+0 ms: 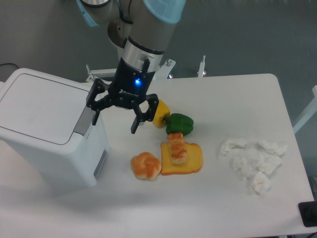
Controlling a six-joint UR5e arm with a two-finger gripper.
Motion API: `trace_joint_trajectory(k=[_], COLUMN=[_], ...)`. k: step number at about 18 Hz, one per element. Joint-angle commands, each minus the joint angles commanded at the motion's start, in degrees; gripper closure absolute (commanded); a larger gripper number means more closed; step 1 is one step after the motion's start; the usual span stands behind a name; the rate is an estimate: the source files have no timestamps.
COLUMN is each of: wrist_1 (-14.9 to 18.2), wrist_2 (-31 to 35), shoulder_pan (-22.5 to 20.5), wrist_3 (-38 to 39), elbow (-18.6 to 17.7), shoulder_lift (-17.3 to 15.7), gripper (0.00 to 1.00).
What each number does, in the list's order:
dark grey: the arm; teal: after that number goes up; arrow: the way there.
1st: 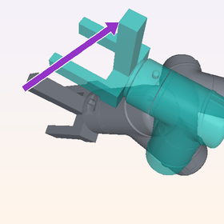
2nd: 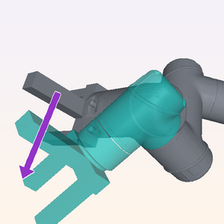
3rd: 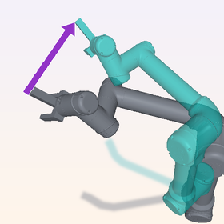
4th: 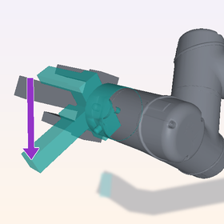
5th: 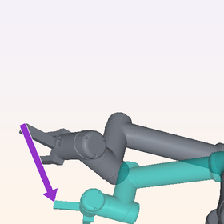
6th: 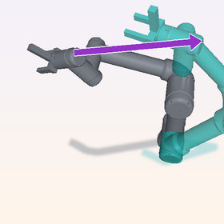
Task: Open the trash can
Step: 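Lower the gripper onto the trash can lid's front edge, then push the gripper against the lid to flip it open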
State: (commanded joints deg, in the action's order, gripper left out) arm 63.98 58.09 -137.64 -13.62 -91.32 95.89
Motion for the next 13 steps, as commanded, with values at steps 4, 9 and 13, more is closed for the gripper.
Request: trace_joint_trajectory(k=[4, 9, 13], wrist_1=[-0.17, -0.17, -0.26], wrist_2=[0.09, 0.09, 0.26], shoulder_pan=[0.09, 0.09, 0.09], wrist_3=[-0.18, -0.18, -0.35], elbow=[-1.23, -1.49, -2.28], shoulder_lift=[0.09, 0.09, 0.0], gripper=[0.0, 0.0, 0.0])
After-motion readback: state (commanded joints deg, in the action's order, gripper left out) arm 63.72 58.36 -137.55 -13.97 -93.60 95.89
